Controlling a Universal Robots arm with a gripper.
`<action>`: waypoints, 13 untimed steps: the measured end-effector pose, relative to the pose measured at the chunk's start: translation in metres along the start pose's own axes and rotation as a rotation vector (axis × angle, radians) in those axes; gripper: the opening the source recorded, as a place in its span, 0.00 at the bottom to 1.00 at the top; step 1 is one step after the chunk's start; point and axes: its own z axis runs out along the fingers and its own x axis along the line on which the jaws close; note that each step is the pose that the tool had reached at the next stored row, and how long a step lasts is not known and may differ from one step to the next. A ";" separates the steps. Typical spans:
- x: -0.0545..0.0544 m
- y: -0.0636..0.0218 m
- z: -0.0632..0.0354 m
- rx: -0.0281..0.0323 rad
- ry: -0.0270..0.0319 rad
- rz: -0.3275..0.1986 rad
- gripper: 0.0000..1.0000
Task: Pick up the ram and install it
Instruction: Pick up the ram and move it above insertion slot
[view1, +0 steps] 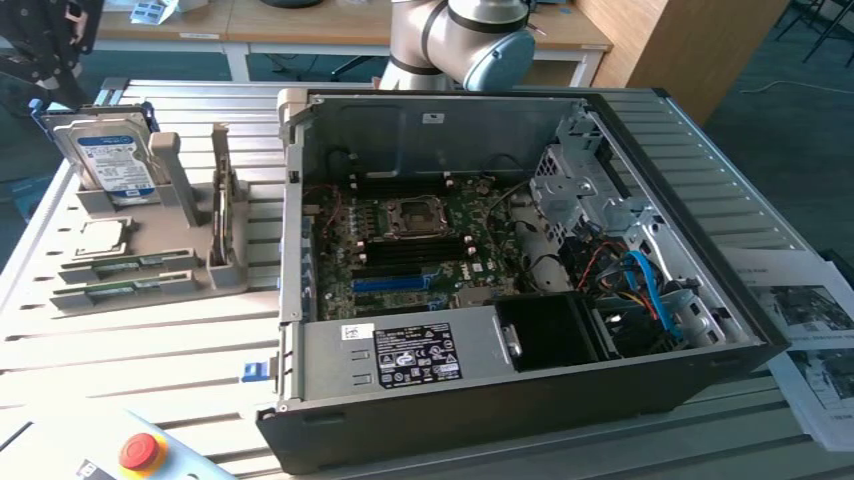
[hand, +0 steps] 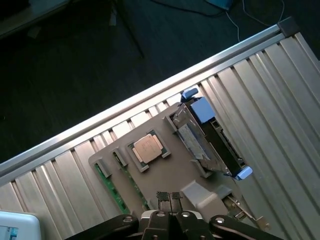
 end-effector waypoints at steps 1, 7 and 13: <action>0.000 0.0000 0.0000 -0.0004 0.0019 -0.012 0.10; 0.000 0.0001 0.0000 -0.0023 0.0113 -0.074 0.10; 0.000 0.0001 0.0000 -0.0038 0.0191 -0.126 0.10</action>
